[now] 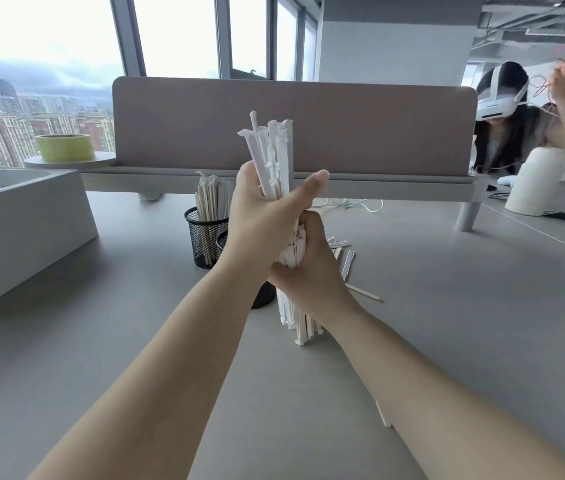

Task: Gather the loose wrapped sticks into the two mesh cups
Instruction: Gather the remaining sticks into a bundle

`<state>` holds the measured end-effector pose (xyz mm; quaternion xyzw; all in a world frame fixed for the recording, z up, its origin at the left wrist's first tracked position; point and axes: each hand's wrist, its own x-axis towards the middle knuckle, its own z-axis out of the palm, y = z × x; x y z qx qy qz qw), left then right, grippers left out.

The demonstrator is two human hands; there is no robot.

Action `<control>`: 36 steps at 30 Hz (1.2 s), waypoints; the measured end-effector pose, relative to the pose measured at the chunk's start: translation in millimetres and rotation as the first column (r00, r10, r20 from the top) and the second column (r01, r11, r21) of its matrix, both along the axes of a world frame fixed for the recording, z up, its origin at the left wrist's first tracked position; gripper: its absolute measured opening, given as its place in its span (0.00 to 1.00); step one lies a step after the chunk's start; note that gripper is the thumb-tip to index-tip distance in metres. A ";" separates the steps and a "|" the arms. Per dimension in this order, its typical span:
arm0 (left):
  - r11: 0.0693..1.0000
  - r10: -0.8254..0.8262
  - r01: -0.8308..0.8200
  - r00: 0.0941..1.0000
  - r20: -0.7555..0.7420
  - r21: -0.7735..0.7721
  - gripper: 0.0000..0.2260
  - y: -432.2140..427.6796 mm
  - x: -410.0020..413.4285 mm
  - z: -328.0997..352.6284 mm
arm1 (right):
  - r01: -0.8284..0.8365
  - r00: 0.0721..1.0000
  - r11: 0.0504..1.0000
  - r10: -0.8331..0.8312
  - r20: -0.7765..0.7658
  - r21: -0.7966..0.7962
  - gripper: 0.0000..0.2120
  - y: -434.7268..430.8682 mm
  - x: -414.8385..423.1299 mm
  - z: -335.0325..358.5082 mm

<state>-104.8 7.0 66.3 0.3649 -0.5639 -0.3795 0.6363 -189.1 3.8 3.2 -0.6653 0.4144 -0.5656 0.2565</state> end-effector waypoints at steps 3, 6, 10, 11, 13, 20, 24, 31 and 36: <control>1.000 -0.019 0.019 0.999 -0.051 -0.009 0.07 1.0 -0.9 5.9 | -0.022 0.999 1.000 0.023 0.046 -0.011 0.27 1.7 5.2 1.0; 0.999 -0.011 0.011 1.000 -0.006 -0.047 0.05 4.3 -5.2 12.5 | -0.009 0.991 0.999 0.016 0.130 -0.053 0.27 1.4 7.3 4.6; 1.000 -0.015 0.016 0.996 0.089 -0.008 0.10 2.8 -8.7 4.5 | 0.008 0.987 0.999 -0.001 0.163 -0.045 0.27 0.2 5.4 0.6; 1.000 -0.015 0.013 0.995 0.095 0.018 0.12 2.8 -9.2 0.9 | 0.003 0.988 0.999 0.002 0.157 -0.035 0.28 1.4 4.9 -0.7; 0.998 -0.007 0.001 0.995 0.101 0.056 0.15 2.9 -9.0 -3.6 | -0.004 0.989 1.000 0.007 0.150 -0.022 0.30 3.2 5.0 -2.2; 0.995 0.039 -0.049 0.993 0.115 0.085 0.20 5.5 -3.3 -9.1 | 0.024 0.992 1.000 -0.022 0.122 -0.010 0.35 -0.3 10.2 -10.3; 0.995 0.043 -0.054 0.991 0.127 0.085 0.20 6.0 -1.7 -13.0 | 0.006 0.993 1.000 -0.004 0.115 -0.018 0.38 -1.3 9.8 -10.9; 0.996 0.022 -0.031 0.994 0.103 0.087 0.23 6.4 1.9 -14.6 | 0.008 0.989 1.000 -0.010 0.147 0.017 0.34 5.2 9.9 -7.5; 0.997 -0.002 -0.002 0.999 0.047 0.075 0.22 8.7 3.7 -0.2 | 0.055 0.987 0.998 -0.059 0.150 0.033 0.25 1.4 9.4 -10.5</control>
